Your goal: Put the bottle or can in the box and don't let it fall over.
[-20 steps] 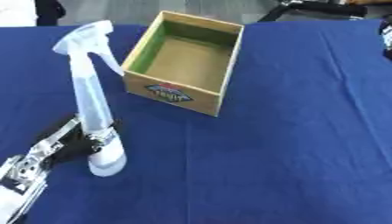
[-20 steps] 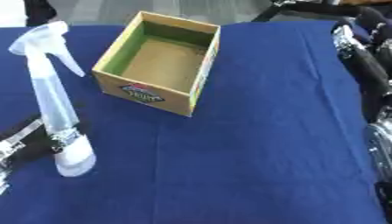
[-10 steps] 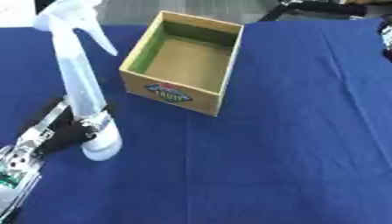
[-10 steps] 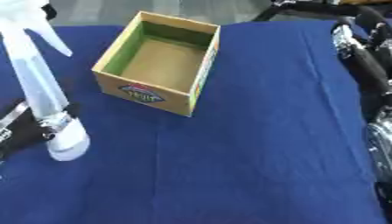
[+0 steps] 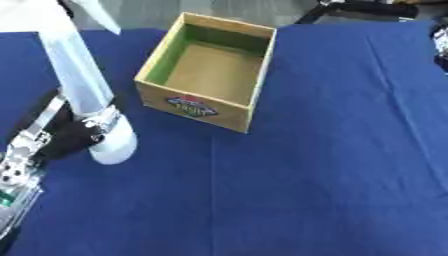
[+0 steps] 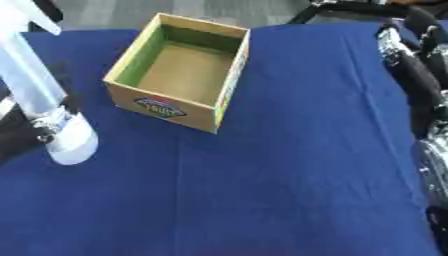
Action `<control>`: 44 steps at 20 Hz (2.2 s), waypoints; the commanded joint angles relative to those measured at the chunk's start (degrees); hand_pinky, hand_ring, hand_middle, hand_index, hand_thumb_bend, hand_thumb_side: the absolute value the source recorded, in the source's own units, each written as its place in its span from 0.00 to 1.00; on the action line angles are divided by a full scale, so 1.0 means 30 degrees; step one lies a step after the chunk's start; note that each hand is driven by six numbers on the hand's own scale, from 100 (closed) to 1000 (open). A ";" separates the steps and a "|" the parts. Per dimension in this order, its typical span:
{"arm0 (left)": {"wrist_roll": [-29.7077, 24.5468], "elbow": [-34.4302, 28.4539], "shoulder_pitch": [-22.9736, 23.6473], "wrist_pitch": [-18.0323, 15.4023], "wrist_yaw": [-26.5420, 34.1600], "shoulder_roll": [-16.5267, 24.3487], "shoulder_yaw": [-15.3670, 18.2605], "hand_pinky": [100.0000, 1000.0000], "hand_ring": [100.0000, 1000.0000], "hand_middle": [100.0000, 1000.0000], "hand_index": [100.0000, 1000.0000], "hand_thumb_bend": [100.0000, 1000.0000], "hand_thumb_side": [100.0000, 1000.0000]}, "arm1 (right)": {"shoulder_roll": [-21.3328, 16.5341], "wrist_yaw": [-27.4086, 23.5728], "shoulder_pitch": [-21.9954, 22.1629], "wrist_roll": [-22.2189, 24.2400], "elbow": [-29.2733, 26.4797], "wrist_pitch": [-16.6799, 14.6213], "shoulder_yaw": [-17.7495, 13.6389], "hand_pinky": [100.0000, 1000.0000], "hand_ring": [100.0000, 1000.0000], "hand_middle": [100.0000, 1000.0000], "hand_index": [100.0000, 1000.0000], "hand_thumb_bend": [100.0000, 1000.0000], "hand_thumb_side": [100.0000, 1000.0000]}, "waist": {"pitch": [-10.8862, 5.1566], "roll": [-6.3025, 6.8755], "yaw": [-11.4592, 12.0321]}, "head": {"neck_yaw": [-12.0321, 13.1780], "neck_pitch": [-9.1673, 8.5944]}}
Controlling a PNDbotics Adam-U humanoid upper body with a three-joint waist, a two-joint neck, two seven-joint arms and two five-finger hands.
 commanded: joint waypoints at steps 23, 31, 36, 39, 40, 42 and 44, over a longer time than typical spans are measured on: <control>0.3424 0.6653 -1.1265 -0.0417 -0.2094 -0.2091 0.0704 1.00 1.00 1.00 0.18 0.00 0.41 | 0.0372 -0.0107 -0.2815 0.1309 -0.0424 -0.0703 0.0732 1.00 0.98 1.00 1.00 0.00 0.43 | 0.1098 0.0956 -0.3416 | 0.1689 -0.2284; 0.5278 1.0188 -1.2605 -0.0358 -0.3499 -0.2658 0.1412 1.00 1.00 1.00 0.20 0.00 0.50 | 0.0605 -0.0104 -0.3453 0.1750 -0.0424 -0.0677 0.1065 1.00 0.98 1.00 1.00 0.00 0.43 | 0.1374 0.1260 -0.4214 | 0.2331 -0.2608; 0.5860 1.2653 -1.3137 -0.0651 -0.4007 -0.2922 0.1612 1.00 1.00 1.00 0.24 0.00 0.47 | 0.0711 -0.0080 -0.3727 0.1951 -0.0424 -0.0645 0.1198 1.00 0.98 1.00 1.00 0.00 0.43 | 0.1512 0.1406 -0.4602 | 0.2659 -0.2692; 0.6138 1.4100 -1.3223 -0.1191 -0.4322 -0.3022 0.1743 1.00 1.00 1.00 0.28 0.00 0.41 | 0.0752 -0.0081 -0.3806 0.1974 -0.0424 -0.0652 0.1207 1.00 0.98 1.00 1.00 0.00 0.43 | 0.1538 0.1457 -0.4680 | 0.2733 -0.2732; 0.6175 1.4575 -1.3240 -0.1382 -0.4407 -0.3047 0.1767 1.00 1.00 1.00 0.29 0.00 0.37 | 0.0755 -0.0080 -0.3817 0.1976 -0.0424 -0.0655 0.1208 1.00 0.98 1.00 1.00 0.00 0.42 | 0.1536 0.1471 -0.4688 | 0.2733 -0.2735; 0.6130 1.5533 -1.3281 -0.1790 -0.4509 -0.3117 0.1803 1.00 1.00 1.00 0.33 0.00 0.22 | 0.0761 -0.0085 -0.3832 0.1978 -0.0424 -0.0655 0.1209 1.00 0.98 1.00 1.00 0.00 0.42 | 0.1530 0.1481 -0.4699 | 0.2722 -0.2740; 0.6098 1.6506 -1.3333 -0.2194 -0.4587 -0.3177 0.1873 1.00 1.00 1.00 0.36 0.00 0.15 | 0.0772 -0.0103 -0.3849 0.1972 -0.0424 -0.0667 0.1196 1.00 0.98 1.00 1.00 0.00 0.42 | 0.1520 0.1480 -0.4710 | 0.2724 -0.2720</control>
